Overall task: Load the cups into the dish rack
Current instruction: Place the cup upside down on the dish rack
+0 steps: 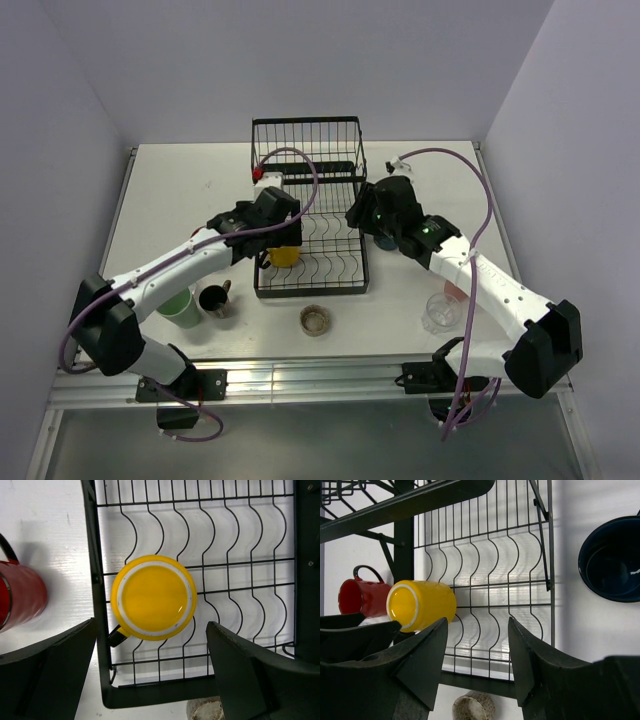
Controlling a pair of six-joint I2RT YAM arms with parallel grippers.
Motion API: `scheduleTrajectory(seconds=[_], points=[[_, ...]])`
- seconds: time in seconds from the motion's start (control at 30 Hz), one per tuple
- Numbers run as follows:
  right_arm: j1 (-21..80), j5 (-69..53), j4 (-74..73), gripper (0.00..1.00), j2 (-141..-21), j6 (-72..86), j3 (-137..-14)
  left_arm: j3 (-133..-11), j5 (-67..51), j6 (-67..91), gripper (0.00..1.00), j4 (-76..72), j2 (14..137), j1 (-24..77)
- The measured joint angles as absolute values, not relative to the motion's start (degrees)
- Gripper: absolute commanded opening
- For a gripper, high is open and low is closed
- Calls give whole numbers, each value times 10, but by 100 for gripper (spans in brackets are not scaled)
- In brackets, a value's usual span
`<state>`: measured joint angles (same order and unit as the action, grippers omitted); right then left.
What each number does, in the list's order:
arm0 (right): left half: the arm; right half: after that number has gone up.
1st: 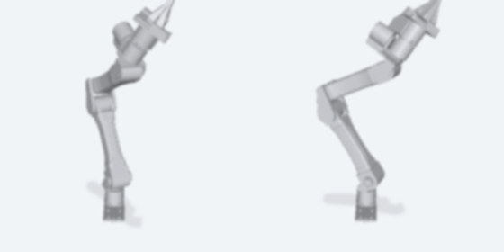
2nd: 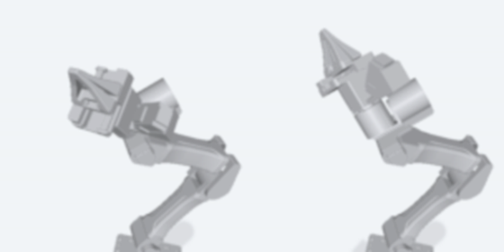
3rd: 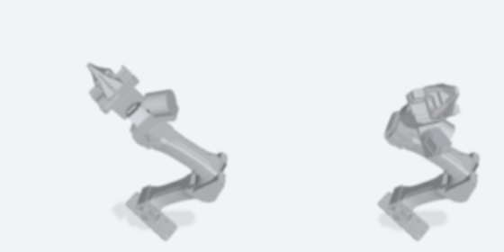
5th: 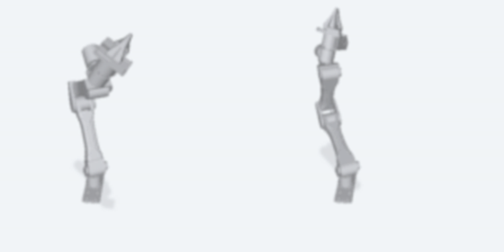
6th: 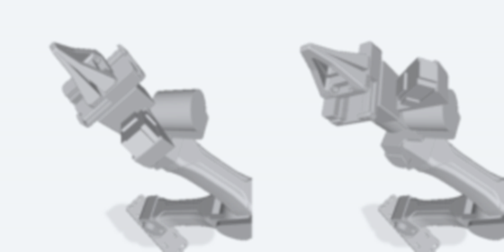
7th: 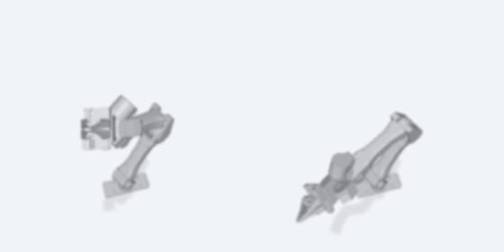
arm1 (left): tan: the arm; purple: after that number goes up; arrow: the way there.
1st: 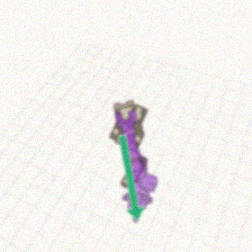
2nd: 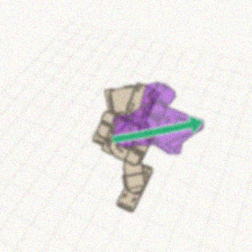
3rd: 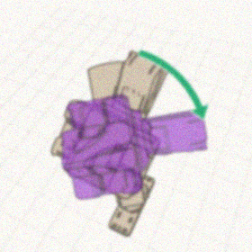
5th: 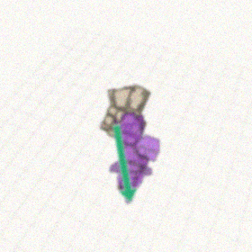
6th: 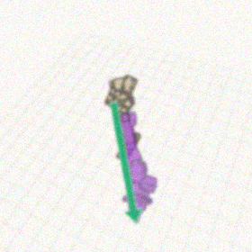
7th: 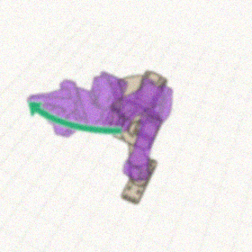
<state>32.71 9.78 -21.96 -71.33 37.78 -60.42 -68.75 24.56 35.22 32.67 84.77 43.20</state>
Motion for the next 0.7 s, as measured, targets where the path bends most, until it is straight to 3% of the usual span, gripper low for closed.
scheduleTrajectory(seconds=[0.23, 0.43, 0.7], points=[[369, 112, -219, 55, -718, 378, -604, -688, 252, 355, 96, 357, 773, 432], [439, 128, -197, 39, -761, 391, -604, -686, 252, 357, 95, 378, 699, 432], [504, 125, -93, 9, -819, 440, -582, -676, 251, 356, 96, 410, 625, 432]])
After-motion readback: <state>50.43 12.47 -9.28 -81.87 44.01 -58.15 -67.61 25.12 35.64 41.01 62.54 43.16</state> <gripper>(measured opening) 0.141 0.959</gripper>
